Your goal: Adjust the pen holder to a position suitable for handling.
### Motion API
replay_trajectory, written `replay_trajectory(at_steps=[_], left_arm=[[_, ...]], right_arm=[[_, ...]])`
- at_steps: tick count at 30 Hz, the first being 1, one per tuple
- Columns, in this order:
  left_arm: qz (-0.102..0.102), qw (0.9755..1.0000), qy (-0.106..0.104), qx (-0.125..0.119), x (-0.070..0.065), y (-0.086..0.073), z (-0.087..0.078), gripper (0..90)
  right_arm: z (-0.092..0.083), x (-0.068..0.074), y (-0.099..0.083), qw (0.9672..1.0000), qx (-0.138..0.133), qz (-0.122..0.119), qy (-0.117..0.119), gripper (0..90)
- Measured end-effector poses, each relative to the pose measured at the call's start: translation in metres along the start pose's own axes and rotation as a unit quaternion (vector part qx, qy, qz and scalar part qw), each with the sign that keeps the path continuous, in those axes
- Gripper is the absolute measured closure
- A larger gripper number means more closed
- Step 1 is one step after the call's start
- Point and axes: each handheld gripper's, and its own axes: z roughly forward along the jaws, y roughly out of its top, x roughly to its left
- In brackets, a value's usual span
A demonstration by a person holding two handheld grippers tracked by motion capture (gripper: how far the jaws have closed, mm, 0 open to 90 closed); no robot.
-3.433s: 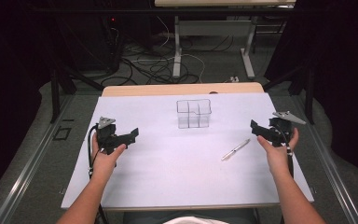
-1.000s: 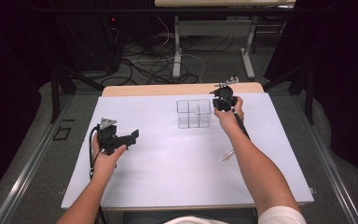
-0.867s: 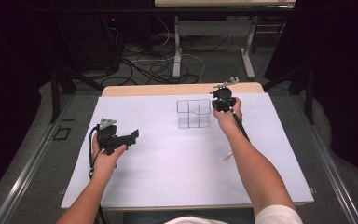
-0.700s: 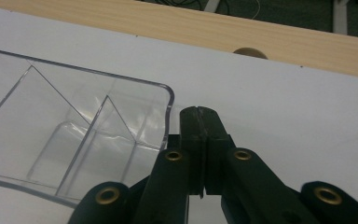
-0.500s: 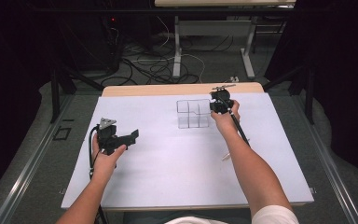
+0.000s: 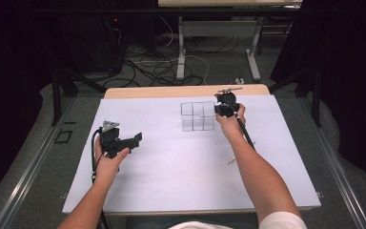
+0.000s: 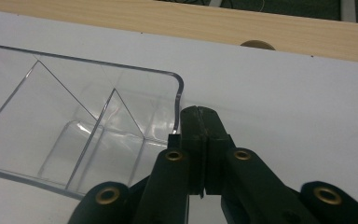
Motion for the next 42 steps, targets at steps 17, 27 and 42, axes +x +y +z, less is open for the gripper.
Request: replay_trajectory(at_steps=[17,27,42], left_arm=[[0.003,1.0,-0.001,0.002,0.0,0.0,0.001,1.5],[0.002,1.0,-0.001,0.002,0.0,0.0,0.001,1.5],[0.003,1.0,-0.001,0.001,-0.001,0.0,0.001,1.5]], right_arm=[[0.002,0.018,-0.003,0.9997,-0.002,-0.002,0.026,90.0],[0.001,0.036,-0.005,0.9993,0.006,-0.004,0.036,90.0],[-0.006,0.044,-0.01,0.9987,0.02,0.024,0.041,90.0]])
